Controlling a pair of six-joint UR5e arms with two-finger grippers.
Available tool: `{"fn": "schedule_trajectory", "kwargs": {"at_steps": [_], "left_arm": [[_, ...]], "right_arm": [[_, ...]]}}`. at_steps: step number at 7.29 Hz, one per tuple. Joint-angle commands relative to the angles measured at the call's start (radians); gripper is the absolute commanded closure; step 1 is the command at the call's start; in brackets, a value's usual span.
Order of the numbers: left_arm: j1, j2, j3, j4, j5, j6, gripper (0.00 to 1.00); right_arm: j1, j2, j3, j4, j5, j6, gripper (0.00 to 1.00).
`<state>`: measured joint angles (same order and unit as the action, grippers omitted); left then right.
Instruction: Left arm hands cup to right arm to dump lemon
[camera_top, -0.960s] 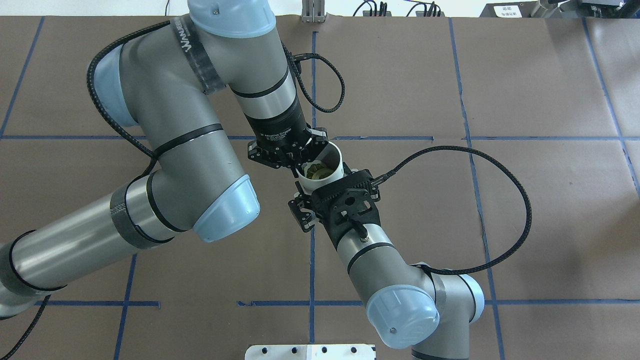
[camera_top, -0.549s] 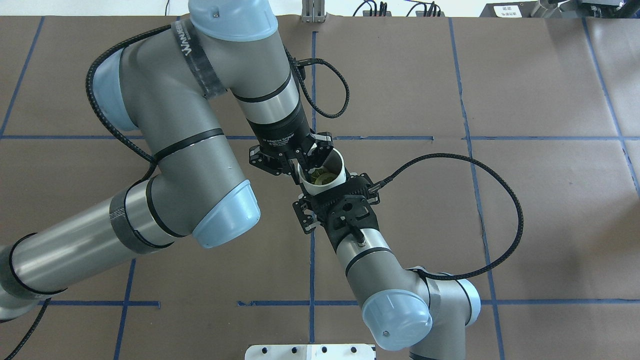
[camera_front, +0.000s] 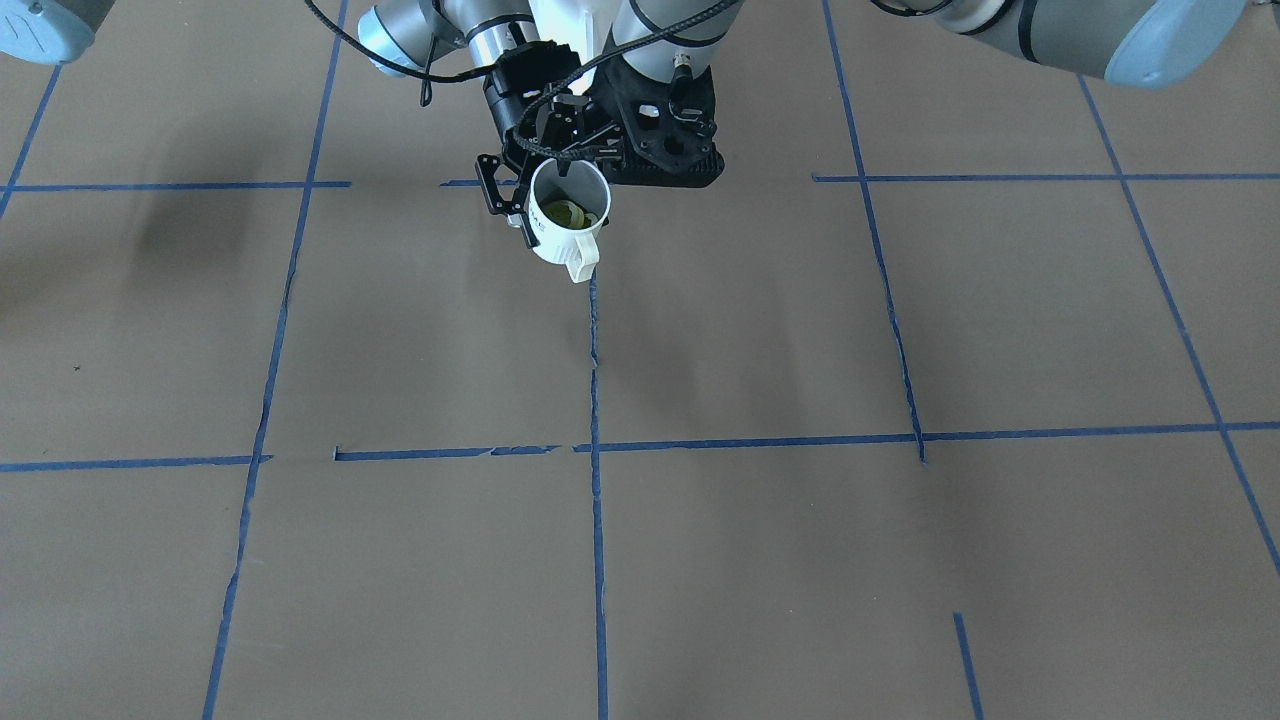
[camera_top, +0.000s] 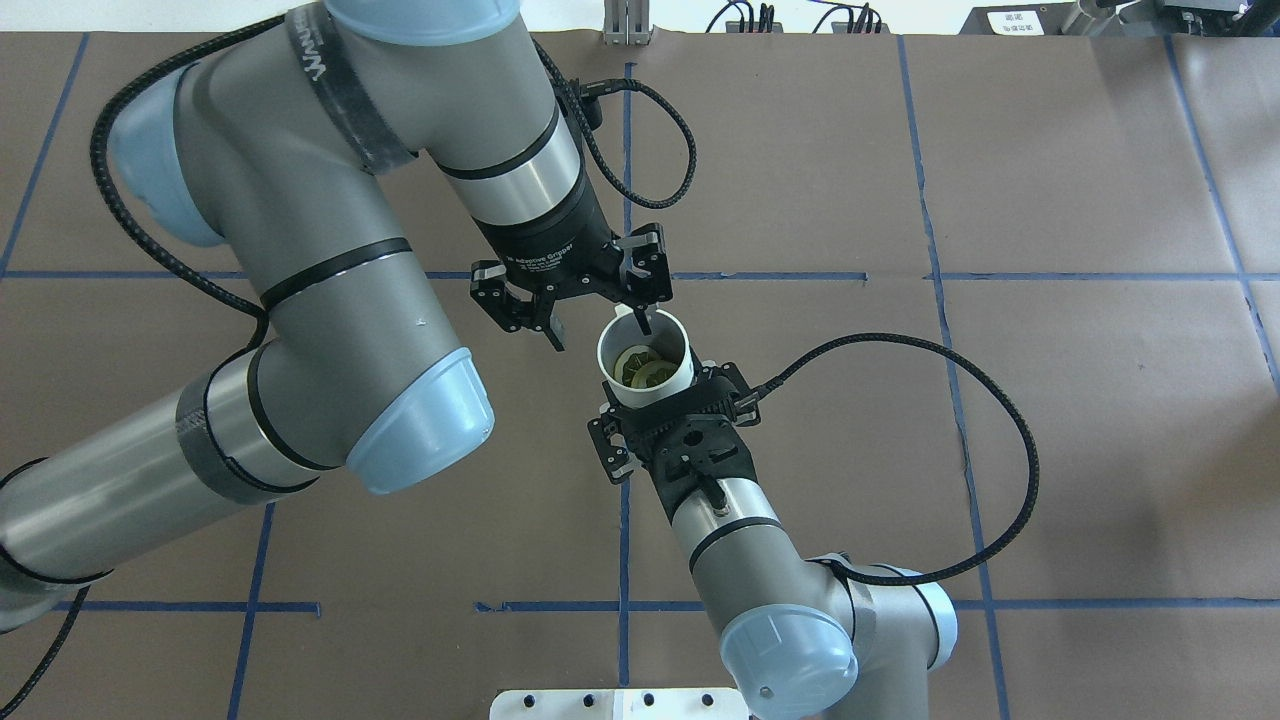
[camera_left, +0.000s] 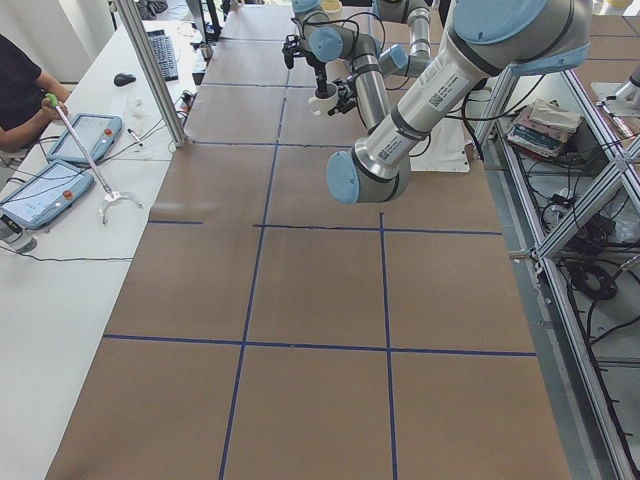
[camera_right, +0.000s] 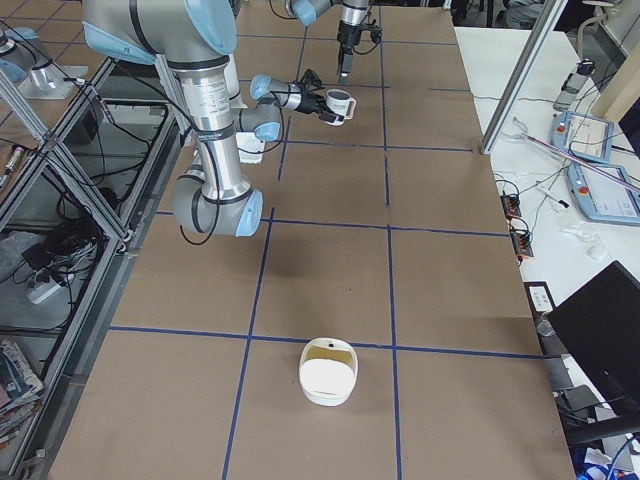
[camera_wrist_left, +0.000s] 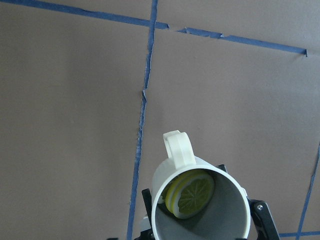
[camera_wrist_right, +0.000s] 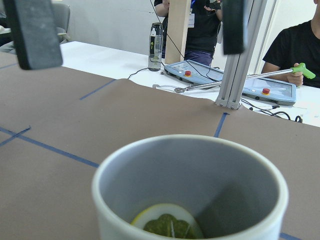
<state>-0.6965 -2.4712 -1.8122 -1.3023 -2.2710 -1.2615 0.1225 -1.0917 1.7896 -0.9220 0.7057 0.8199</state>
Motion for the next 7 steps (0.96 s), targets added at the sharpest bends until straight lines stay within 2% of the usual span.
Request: {"fn": "schedule_trajectory", "kwargs": {"at_steps": [1, 2, 3, 4, 6, 7], "left_arm": [[-0.030, 0.033, -0.021, 0.000, 0.002, -0.006, 0.00], [-0.044, 0.067, -0.036, 0.000, 0.002, -0.003, 0.00], [-0.047, 0.099, -0.056, -0.002, 0.013, 0.002, 0.00], [-0.047, 0.138, -0.093, -0.003, 0.054, 0.004, 0.00], [-0.047, 0.161, -0.111, -0.003, 0.062, 0.004, 0.00], [-0.047, 0.166, -0.110, -0.003, 0.062, 0.004, 0.00]], "right_arm": [[0.005, -0.081, 0.045, 0.093, -0.014, 0.016, 0.72], [0.011, -0.190, 0.098, 0.129, -0.021, 0.091, 0.79], [0.014, -0.321, 0.126, 0.257, -0.040, 0.228, 0.84], [0.028, -0.444, 0.125, 0.457, -0.043, 0.237, 0.84], [0.048, -0.699, 0.114, 0.752, -0.043, 0.249, 0.84], [0.049, -0.835, 0.102, 0.966, -0.040, 0.249, 0.87]]}}
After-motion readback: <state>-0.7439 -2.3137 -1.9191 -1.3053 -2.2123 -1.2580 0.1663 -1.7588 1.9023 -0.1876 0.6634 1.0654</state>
